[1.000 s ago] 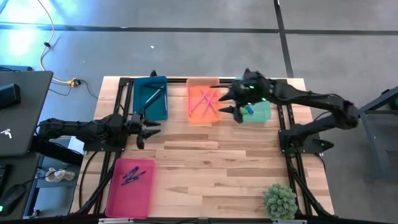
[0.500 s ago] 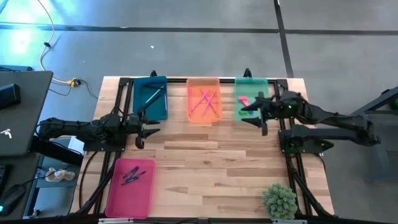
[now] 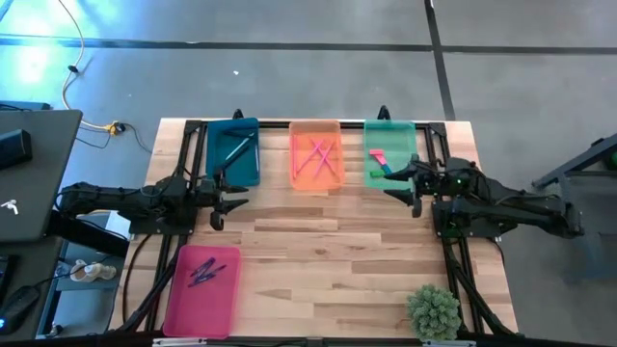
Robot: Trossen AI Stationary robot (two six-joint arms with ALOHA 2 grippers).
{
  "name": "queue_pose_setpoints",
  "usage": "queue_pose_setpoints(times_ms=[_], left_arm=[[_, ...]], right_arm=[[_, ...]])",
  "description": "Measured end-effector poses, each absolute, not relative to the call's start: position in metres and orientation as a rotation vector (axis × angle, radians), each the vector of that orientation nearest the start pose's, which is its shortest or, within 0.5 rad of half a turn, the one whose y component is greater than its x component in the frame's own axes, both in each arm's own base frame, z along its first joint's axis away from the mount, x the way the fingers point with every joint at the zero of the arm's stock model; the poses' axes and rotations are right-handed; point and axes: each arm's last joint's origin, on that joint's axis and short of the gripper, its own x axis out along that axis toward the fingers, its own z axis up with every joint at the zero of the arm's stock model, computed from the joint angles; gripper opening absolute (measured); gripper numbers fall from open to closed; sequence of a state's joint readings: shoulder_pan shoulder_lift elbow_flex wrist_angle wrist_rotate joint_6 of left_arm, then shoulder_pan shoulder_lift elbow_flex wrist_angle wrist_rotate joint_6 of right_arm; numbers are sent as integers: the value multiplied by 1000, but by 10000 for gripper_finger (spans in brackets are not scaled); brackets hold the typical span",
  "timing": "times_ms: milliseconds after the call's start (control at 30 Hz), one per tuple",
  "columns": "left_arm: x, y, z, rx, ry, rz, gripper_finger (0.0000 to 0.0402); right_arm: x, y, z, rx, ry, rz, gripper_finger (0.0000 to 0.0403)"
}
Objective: Sort crayons/erasers/pens/pencils in bins
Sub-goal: Return to Home Position
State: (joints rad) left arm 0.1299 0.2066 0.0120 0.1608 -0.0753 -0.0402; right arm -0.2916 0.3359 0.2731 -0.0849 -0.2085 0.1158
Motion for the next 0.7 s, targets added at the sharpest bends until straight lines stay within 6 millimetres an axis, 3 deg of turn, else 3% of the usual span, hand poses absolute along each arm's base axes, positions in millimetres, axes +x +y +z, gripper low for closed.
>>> queue_pose_setpoints(times_ms=[367,700], left_arm=[[109,17,163,-42,62,231,138],[108,18,155,-74,135,276,138]], right_arm=[[99,-24,204,188,72,-90,217],[100,-24,187,197,59,-92,217]])
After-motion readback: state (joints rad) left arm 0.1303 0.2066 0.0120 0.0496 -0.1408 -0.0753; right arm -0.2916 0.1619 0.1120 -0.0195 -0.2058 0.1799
